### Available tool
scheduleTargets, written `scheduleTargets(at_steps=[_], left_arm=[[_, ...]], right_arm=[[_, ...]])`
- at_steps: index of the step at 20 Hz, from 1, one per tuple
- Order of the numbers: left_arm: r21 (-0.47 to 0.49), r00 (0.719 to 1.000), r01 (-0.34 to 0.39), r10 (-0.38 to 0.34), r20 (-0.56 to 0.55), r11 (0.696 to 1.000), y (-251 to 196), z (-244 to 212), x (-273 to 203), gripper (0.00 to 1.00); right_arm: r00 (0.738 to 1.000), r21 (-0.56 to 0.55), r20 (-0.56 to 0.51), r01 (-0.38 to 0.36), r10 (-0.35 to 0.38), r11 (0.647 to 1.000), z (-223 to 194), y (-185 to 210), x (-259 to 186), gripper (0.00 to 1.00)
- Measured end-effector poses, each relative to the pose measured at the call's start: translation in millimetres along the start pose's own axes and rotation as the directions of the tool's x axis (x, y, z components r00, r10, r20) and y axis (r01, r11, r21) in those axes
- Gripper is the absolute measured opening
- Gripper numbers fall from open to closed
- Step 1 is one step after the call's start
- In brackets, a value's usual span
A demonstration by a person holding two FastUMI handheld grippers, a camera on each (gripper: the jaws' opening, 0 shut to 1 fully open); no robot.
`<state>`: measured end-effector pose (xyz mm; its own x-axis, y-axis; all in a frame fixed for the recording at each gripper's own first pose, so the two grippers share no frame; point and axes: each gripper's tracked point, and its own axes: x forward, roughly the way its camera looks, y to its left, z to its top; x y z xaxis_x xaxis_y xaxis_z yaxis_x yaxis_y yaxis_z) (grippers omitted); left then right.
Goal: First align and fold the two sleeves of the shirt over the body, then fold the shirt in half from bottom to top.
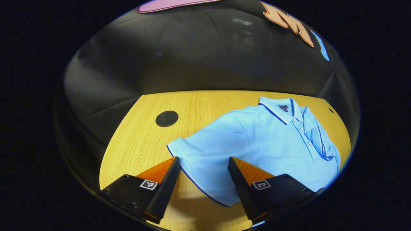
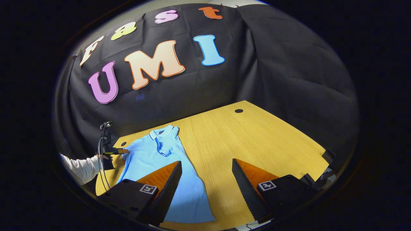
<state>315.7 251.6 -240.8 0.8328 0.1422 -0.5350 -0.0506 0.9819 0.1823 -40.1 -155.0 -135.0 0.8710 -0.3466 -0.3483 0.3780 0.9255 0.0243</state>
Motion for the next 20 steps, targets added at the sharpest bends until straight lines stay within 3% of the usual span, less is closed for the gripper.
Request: scheduleTargets(at_steps=[3, 5, 6, 7, 8, 10, 13, 15, 16, 17, 20], left_arm=[[-0.012, 1.0, 0.012, -0.013, -0.007, 1.0, -9, -1, 2, 0.77], [-0.026, 1.0, 0.025, -0.025, 0.002, 0.999, -14, 1, 2, 0.55], [-0.033, 0.999, 0.032, -0.032, 0.003, 0.999, -16, 1, 3, 0.39], [-0.043, 0.999, 0.037, -0.037, 0.007, 0.998, -19, 2, 3, 0.32], [-0.049, 0.999, 0.032, -0.031, 0.006, 0.998, -20, 1, 3, 0.16], [-0.034, 1.0, 0.002, -0.002, -0.008, 0.999, -18, 1, 0, 0.04], [-0.017, 0.999, 0.012, -0.011, 0.052, 1.0, -35, 31, -16, 0.01], [0.0, 0.995, 0.064, -0.063, 0.081, 0.998, -65, 48, -27, 0.01], [0.012, 0.992, 0.09, -0.09, 0.088, 0.996, -81, 54, -31, 0.02], [0.025, 0.989, 0.114, -0.116, 0.092, 0.993, -99, 58, -33, 0.01], [0.084, 0.98, 0.18, -0.186, 0.069, 0.98, -155, 56, -33, 0.02]], right_arm=[[1.0, 0.0, 0.009, 0.02, -0.02, 1.0, 3, -9, -4, 0.93], [1.0, 0.005, 0.01, 0.026, -0.026, 1.0, 2, -12, -6, 0.93], [1.0, 0.005, 0.011, 0.028, -0.028, 1.0, 1, -13, -7, 0.93], [0.999, 0.003, 0.01, 0.032, -0.032, 1.0, 1, -15, -7, 0.93], [0.999, -0.002, 0.005, 0.035, -0.035, 0.999, -1, -17, -9, 0.98], [0.999, -0.011, 0.0, 0.032, -0.033, 0.999, -4, -16, -11, 0.93], [0.999, -0.042, -0.001, 0.037, -0.037, 0.998, -6, -16, -11, 0.93], [1.0, -0.048, 0.0, 0.022, -0.022, 0.999, -7, -11, -11, 0.93], [1.0, -0.048, -0.001, 0.014, -0.014, 0.999, -8, -10, -12, 0.98], [1.0, -0.052, -0.001, 0.007, -0.007, 0.999, -9, -8, -12, 0.93], [1.0, -0.059, -0.007, -0.014, 0.014, 0.998, -15, -2, -13, 0.94]])
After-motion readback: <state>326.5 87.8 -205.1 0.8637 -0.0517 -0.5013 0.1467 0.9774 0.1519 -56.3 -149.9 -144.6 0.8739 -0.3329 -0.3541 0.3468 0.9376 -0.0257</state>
